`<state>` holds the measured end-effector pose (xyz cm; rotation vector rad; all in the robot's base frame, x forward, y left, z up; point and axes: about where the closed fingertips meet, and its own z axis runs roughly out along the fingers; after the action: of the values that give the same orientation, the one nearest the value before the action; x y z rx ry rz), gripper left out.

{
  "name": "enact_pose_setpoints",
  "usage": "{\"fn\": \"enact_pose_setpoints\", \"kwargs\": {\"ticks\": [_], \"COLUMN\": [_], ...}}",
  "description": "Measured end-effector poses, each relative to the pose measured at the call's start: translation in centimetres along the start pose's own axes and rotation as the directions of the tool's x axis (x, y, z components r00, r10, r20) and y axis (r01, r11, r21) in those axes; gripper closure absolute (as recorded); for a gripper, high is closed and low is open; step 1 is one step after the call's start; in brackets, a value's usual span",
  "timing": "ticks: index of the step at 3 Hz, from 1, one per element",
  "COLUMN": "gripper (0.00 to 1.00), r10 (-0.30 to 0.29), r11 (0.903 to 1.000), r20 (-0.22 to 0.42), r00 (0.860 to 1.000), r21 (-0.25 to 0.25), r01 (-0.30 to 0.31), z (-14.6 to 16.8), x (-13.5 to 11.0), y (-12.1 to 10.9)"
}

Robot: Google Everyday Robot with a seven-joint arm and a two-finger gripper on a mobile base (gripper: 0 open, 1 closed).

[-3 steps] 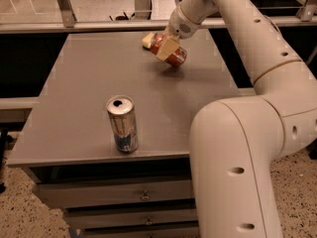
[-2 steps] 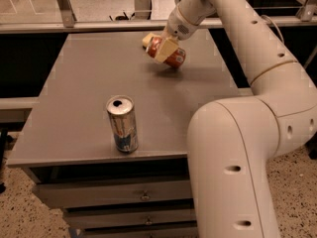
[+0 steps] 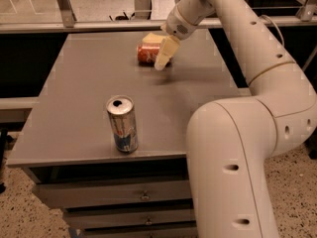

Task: Knock coke can over

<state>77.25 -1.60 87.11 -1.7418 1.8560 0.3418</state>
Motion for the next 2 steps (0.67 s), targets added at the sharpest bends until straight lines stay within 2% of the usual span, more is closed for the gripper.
{"fn": "enact_pose_setpoints", "kwargs": {"ticks": [1,2], "gripper": [0.0,0.0], "r10": [0.02,0.079], "r11": [0.9998,0.996], "r20": [0.041,0.139], "r00": [0.999,0.987], "r21": [0.007,0.031], "r01": [-0.02,-0.084], "z": [-0.5,-2.0], "x": [0.2,1.5], "y": [0.0,0.0]}}
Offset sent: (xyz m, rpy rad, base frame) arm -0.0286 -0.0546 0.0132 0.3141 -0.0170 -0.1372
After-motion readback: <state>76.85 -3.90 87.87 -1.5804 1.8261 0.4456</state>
